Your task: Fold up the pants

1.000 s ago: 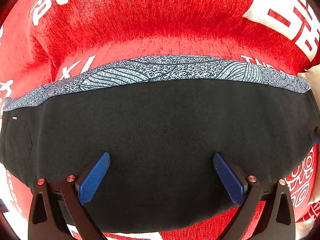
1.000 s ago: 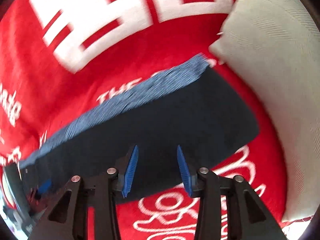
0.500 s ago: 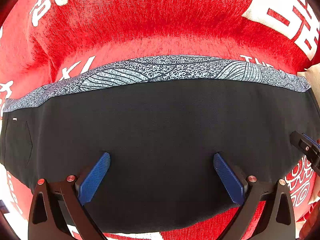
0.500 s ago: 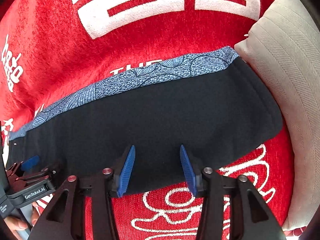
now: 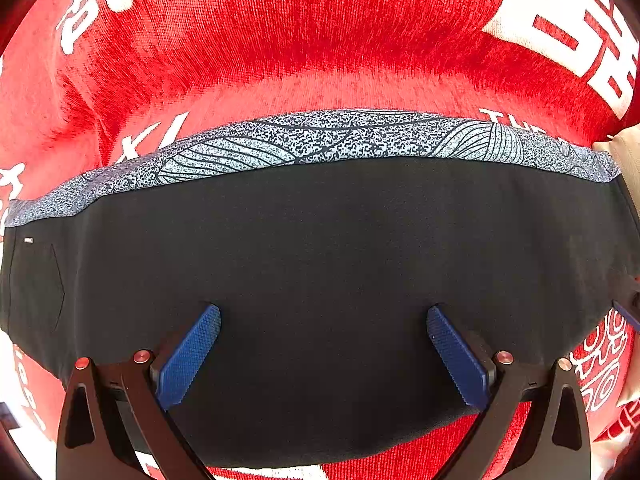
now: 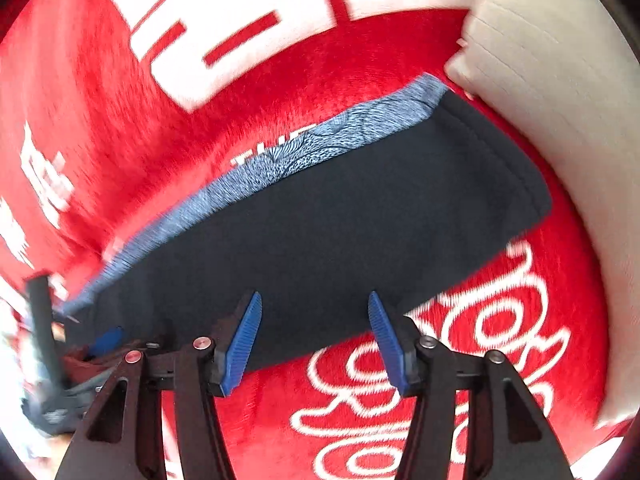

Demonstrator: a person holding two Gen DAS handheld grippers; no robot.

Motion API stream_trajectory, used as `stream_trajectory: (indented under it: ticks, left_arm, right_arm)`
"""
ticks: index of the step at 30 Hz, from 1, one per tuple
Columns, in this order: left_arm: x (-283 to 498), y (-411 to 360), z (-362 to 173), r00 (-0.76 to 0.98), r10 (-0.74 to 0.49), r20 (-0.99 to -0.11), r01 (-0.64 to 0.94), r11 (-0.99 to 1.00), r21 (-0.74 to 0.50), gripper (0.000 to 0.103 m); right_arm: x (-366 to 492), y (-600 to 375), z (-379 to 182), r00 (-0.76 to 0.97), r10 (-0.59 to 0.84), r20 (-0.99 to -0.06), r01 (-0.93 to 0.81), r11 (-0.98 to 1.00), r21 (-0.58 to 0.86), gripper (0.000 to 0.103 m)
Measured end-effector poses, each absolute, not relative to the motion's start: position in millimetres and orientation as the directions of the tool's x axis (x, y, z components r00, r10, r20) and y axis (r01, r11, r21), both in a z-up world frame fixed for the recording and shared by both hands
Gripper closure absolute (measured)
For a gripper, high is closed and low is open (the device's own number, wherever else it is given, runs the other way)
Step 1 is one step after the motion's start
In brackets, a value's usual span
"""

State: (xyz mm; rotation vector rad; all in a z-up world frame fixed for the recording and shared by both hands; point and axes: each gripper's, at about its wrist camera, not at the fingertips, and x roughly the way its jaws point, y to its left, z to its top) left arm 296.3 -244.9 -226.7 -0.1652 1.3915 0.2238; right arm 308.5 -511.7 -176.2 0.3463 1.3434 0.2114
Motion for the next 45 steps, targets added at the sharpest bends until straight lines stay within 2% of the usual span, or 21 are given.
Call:
stream_trajectory:
  ticks: [5, 10, 14, 19, 28, 33, 40, 45]
  left_arm:
    - [299.4, -244.7, -223.0, 0.143, 0.066, -0.987, -0.262, 0.965, 0.027, 0.000]
    - [302.3, -260.5, -201.9, 0.179, 0.054, -0.982, -0.226, 0.974, 0.012, 0.000]
    - [312.8, -286.0, -197.0, 0.199, 0.042, -0.979, -0.174, 0.985, 0.007, 0.000]
    - [326.5, -305.8, -218.5, 0.149, 0.040, -0.988, -0.165, 0.986, 0.015, 0.000]
    - [325.9, -306.8, -224.2, 0.166, 0.042, -0.985, -0.157, 0.987, 0.015, 0.000]
    - [324.8, -311.2, -223.2, 0.169, 0.045, -0.985, -0.155, 0.988, 0.018, 0.000]
    - [327.2, -315.0, -203.9, 0.172, 0.071, -0.983, -0.166, 0.985, 0.042, 0.000]
    - [332.3, -316.4, -191.5, 0.218, 0.076, -0.973, -0.191, 0.981, 0.033, 0.000]
  right_arm:
    - [282.0, -565.0, -185.2, 0.282, 0.501, -0.818, 0.295, 0.766, 0.571, 0.043]
    - [264.7, -600.0, -208.8, 0.383, 0.573, -0.724, 0.418, 0.591, 0.690, 0.043]
    - [260.4, -611.4, -225.1, 0.449, 0.599, -0.663, 0.457, 0.483, 0.747, 0.043]
    - [262.2, -622.9, -236.2, 0.517, 0.618, -0.592, 0.475, 0.369, 0.799, 0.043]
    - [286.8, -617.9, -236.7, 0.583, 0.632, -0.511, 0.386, 0.338, 0.858, 0.042]
    - [300.4, -608.7, -232.8, 0.564, 0.631, -0.533, 0.354, 0.399, 0.846, 0.041]
    - [280.7, -614.9, -233.9, 0.554, 0.585, -0.592, 0.418, 0.419, 0.806, 0.042]
    - [292.5, -622.0, -240.8, 0.575, 0.590, -0.566, 0.425, 0.376, 0.824, 0.043]
